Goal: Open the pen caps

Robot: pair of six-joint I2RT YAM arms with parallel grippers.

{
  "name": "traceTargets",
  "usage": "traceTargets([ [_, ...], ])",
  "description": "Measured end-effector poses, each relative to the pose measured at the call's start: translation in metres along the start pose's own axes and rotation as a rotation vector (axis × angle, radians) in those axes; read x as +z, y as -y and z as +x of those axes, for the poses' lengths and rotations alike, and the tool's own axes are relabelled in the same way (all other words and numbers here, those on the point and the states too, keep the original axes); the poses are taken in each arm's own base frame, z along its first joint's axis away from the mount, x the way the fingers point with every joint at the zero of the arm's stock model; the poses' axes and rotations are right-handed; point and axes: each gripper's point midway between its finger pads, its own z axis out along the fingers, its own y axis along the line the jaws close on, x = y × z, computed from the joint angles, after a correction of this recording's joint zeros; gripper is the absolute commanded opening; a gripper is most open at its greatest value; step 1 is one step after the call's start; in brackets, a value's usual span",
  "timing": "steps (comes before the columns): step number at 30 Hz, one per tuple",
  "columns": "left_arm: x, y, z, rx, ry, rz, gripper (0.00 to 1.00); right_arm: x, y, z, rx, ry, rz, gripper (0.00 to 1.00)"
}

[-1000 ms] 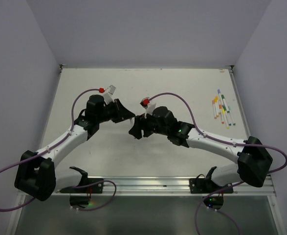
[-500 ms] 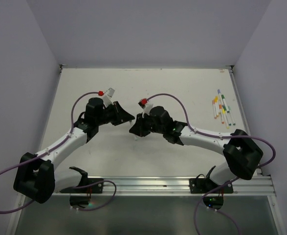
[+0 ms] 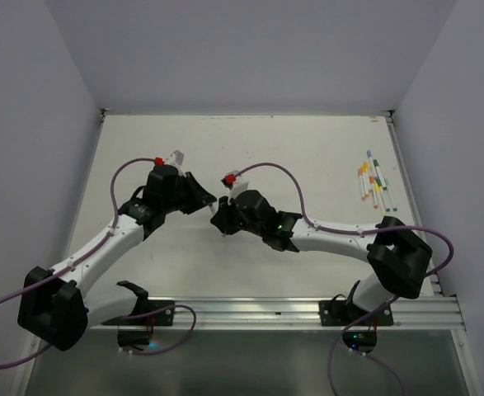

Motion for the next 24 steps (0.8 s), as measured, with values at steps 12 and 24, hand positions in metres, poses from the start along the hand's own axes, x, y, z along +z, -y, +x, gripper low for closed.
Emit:
traceTargets([
  [12, -0.005, -0.013, -0.015, -0.018, 0.007, -0.200, 0.00, 0.004, -0.009, -0.005, -0.033, 0.077, 0.093, 0.00],
  [24, -0.013, -0.026, -0.009, -0.054, -0.054, -0.234, 0.00, 0.001, -0.021, 0.010, -0.047, 0.091, 0.087, 0.00],
])
